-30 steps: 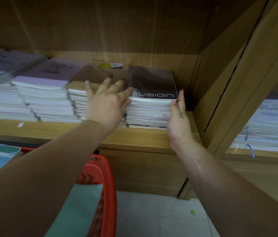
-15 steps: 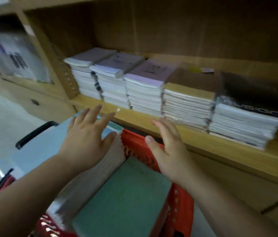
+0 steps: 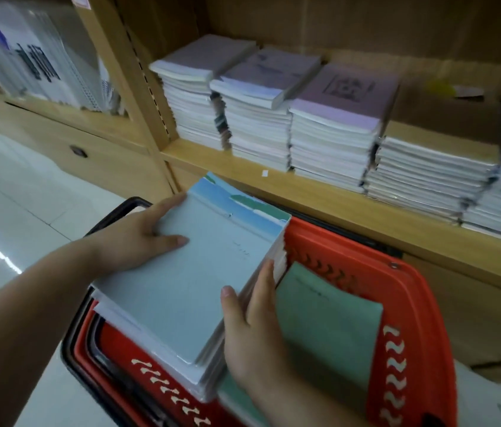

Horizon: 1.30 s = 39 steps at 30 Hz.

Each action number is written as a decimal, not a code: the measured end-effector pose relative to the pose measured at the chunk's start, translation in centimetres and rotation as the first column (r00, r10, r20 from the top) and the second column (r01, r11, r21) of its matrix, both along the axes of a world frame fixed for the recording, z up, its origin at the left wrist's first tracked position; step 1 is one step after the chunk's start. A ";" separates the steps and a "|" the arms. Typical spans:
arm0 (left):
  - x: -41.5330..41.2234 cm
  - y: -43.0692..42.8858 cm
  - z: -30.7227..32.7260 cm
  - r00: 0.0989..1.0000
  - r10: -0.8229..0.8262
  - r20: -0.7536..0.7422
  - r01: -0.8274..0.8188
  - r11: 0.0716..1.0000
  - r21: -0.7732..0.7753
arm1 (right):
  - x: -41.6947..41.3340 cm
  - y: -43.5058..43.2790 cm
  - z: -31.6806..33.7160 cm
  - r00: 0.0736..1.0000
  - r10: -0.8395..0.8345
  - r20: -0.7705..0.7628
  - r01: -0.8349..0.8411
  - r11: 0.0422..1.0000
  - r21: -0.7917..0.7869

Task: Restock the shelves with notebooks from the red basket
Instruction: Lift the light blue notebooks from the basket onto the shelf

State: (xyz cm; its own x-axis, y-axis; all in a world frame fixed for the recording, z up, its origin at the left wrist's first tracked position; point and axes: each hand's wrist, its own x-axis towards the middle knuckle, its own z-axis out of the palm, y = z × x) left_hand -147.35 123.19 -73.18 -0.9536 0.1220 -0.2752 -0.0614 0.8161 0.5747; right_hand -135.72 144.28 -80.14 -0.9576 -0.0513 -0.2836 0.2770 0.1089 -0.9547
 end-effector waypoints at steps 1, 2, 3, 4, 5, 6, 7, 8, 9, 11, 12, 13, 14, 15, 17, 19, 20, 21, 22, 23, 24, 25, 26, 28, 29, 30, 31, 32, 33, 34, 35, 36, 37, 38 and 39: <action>-0.2 -0.3 -0.1 0.999 0.012 0.035 -0.015 0.997 0.081 | 0.2 -0.7 0.1 0.999 -0.036 0.021 0.036 0.999 -0.002; -0.3 -0.6 -0.2 0.997 0.019 0.079 -0.030 0.989 0.145 | 0.3 -1.3 0.2 0.996 -0.075 0.042 0.076 0.997 -0.003; -0.3 -0.8 -0.2 0.992 0.008 0.127 -0.034 0.980 0.197 | 0.3 -1.9 0.2 0.991 -0.117 0.063 0.118 0.993 -0.002; -0.3 -1.1 -0.3 0.986 -0.007 0.165 -0.035 0.969 0.245 | 0.1 -2.5 0.3 0.983 -0.164 0.077 0.165 0.986 -0.004; -0.2 -1.3 -0.5 0.980 -0.016 0.198 -0.044 0.955 0.294 | -0.1 -3.0 0.4 0.972 -0.221 0.082 0.222 0.975 -0.006; -0.2 -1.6 -0.8 0.975 -0.028 0.222 -0.048 0.943 0.330 | -0.3 -3.4 0.4 0.956 -0.284 0.070 0.285 0.959 -0.001; -0.2 -1.6 -0.8 0.972 -0.044 0.230 -0.044 0.930 0.364 | -0.6 -3.7 0.5 0.936 -0.347 0.054 0.347 0.938 0.016; -0.3 -1.5 -0.8 0.972 -0.065 0.226 -0.029 0.921 0.389 | -0.8 -4.0 0.3 0.915 -0.402 0.041 0.401 0.915 0.033; -0.4 -1.4 -0.7 0.973 -0.081 0.214 -0.013 0.914 0.407 | -1.1 -4.3 0.1 0.896 -0.442 0.039 0.440 0.897 0.048; -0.5 -1.3 -0.9 0.974 -0.107 0.202 0.005 0.895 0.447 | -1.2 -4.7 0.1 0.873 -0.484 0.061 0.483 0.875 0.028; -0.6 -1.4 -1.1 0.972 -0.115 0.203 0.006 0.883 0.470 | -1.2 -4.9 0.0 0.866 -0.493 0.080 0.495 0.869 -0.004; -0.5 -1.6 -1.3 0.973 -0.118 0.200 0.007 0.876 0.482 | -1.2 -5.0 0.0 0.862 -0.498 0.096 0.502 0.864 -0.028; -0.5 -1.9 -1.4 0.974 -0.114 0.196 0.006 0.878 0.479 | -1.2 -5.1 0.0 0.857 -0.505 0.098 0.511 0.859 -0.042; -0.5 -2.0 -1.5 0.976 -0.105 0.193 0.003 0.884 0.468 | -1.1 -5.1 0.2 0.851 -0.516 0.096 0.522 0.851 -0.055; -0.3 -2.1 -1.5 0.977 -0.108 0.183 0.014 0.893 0.449 | -1.0 -5.3 0.4 0.844 -0.525 0.108 0.534 0.842 -0.079; -0.2 -2.1 -1.5 0.981 -0.105 0.164 0.024 0.901 0.434 | -1.1 -5.3 0.5 0.841 -0.530 0.109 0.539 0.840 -0.067; -0.3 -2.1 -1.4 0.982 -0.106 0.157 0.030 0.905 0.424 | -1.2 -5.4 0.6 0.838 -0.537 0.100 0.543 0.838 -0.057; -0.4 -2.0 -1.4 0.984 -0.107 0.144 0.039 0.912 0.409 | -1.2 -5.5 0.7 0.836 -0.542 0.088 0.547 0.836 -0.048; -0.4 -2.0 -1.4 0.985 -0.104 0.137 0.042 0.918 0.395 | -1.2 -5.5 0.7 0.839 -0.538 0.077 0.543 0.838 -0.051; -0.3 -2.0 -1.5 0.986 -0.098 0.137 0.038 0.923 0.384 | -1.1 -5.5 0.6 0.840 -0.536 0.082 0.541 0.839 -0.059; -0.3 -2.0 -1.6 0.986 -0.088 0.140 0.030 0.927 0.374 | -1.1 -5.5 0.3 0.842 -0.533 0.088 0.539 0.839 -0.070; -0.1 -2.0 -1.7 0.987 -0.076 0.141 0.020 0.932 0.363 | -1.0 -5.5 0.2 0.844 -0.528 0.095 0.535 0.841 -0.082; 0.0 -1.9 -1.8 0.988 -0.071 0.139 0.019 0.937 0.348 | -0.9 -5.5 0.0 0.847 -0.523 0.098 0.531 0.842 -0.094; 0.2 -1.7 -1.6 0.987 -0.072 0.143 0.021 0.945 0.326 | -0.8 -5.4 0.2 0.851 -0.513 0.108 0.523 0.847 -0.092; 0.3 -1.6 -1.4 0.986 -0.065 0.153 0.012 0.947 0.322 | -0.7 -5.3 0.6 0.856 -0.507 0.102 0.515 0.854 -0.075; 0.4 -1.5 -1.1 0.983 -0.062 0.172 0.004 0.947 0.321 | -0.7 -5.1 0.8 0.866 -0.491 0.091 0.497 0.866 -0.061; 0.7 -1.3 -0.8 0.980 -0.071 0.187 0.005 0.944 0.329 | -0.6 -4.8 1.1 0.876 -0.474 0.092 0.480 0.876 -0.055; 0.9 -1.0 -0.4 0.979 -0.083 0.184 0.014 0.939 0.344 | -0.7 -4.4 1.4 0.882 -0.462 0.089 0.468 0.882 -0.054; 1.2 -0.6 0.0 0.981 -0.090 0.171 0.023 0.933 0.360 | -0.9 -4.1 1.8 0.890 -0.447 0.089 0.452 0.891 -0.044; 1.4 -0.5 0.4 0.982 -0.083 0.167 0.017 0.931 0.364 | -1.0 -3.9 2.0 0.898 -0.431 0.090 0.436 0.899 -0.040; 1.4 -0.4 0.6 0.984 -0.067 0.166 0.002 0.932 0.364 | -1.2 -3.8 2.2 0.899 -0.429 0.090 0.434 0.901 -0.033; 1.5 -0.3 0.9 0.984 -0.048 0.171 -0.018 0.931 0.364 | -1.3 -3.8 2.1 0.898 -0.433 0.081 0.436 0.899 -0.030; 1.4 -0.4 0.9 0.985 -0.032 0.171 -0.034 0.929 0.368 | -1.5 -4.0 2.1 0.896 -0.436 0.084 0.440 0.898 -0.031; 1.3 -0.6 0.7 0.985 -0.022 0.169 -0.044 0.926 0.376 | -1.7 -4.3 1.9 0.894 -0.440 0.084 0.445 0.894 -0.049; 1.1 -0.9 0.3 0.987 -0.016 0.163 -0.049 0.921 0.388 | -1.9 -4.6 1.7 0.892 -0.444 0.090 0.450 0.890 -0.074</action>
State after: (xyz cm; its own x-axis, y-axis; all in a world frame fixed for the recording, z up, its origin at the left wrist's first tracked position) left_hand -146.24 122.30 -72.85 -0.9039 0.2347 -0.3575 -0.1904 0.5278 0.8278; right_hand -137.62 139.66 -78.47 -0.8635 0.3489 -0.3642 0.3413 -0.1273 -0.9313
